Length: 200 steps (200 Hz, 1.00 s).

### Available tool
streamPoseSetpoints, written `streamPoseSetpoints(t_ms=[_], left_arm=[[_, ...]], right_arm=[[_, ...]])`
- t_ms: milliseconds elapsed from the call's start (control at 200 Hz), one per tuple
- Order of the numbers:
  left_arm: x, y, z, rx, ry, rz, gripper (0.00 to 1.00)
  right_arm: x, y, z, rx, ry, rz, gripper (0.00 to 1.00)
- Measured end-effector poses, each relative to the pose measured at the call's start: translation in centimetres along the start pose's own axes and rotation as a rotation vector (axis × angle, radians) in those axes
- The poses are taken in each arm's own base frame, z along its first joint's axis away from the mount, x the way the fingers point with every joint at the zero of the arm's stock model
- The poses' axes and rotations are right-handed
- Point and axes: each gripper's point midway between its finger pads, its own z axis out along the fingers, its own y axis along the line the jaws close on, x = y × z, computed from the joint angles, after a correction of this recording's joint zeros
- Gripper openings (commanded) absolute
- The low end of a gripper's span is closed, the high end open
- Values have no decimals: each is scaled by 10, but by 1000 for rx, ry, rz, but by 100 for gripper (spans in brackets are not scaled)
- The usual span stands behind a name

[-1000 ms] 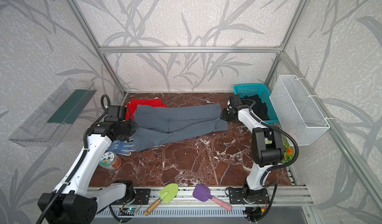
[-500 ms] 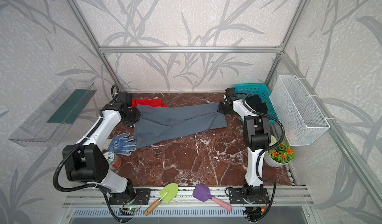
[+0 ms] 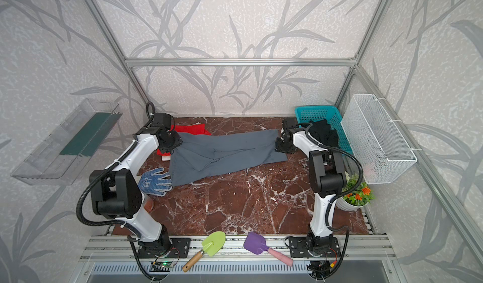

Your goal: Fold and stack the t-shirts

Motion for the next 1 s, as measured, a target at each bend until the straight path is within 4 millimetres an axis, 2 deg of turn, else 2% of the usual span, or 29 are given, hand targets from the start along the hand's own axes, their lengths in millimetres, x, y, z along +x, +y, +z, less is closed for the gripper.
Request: streamPoseSetpoints(t_ms=[75, 165, 250, 335, 495, 700, 1000], left_arm=[[28, -23, -6, 45, 36, 72, 38], [68, -43, 0, 66, 108, 160, 38], [105, -44, 10, 40, 191, 223, 38], [125, -39, 18, -3, 247, 264, 39], [142, -34, 34, -68, 302, 329, 39], [152, -29, 49, -121, 342, 387, 39], [145, -29, 59, -167, 331, 415, 37]], right_arm=[[10, -2, 5, 3, 25, -4, 47], [15, -6, 12, 13, 47, -3, 46], [17, -11, 16, 31, 57, 2, 46], [21, -17, 19, 53, 71, 7, 46], [23, -26, 20, 67, 86, 23, 46], [22, -37, 20, 72, 87, 49, 46], [23, -41, 20, 70, 91, 58, 46]])
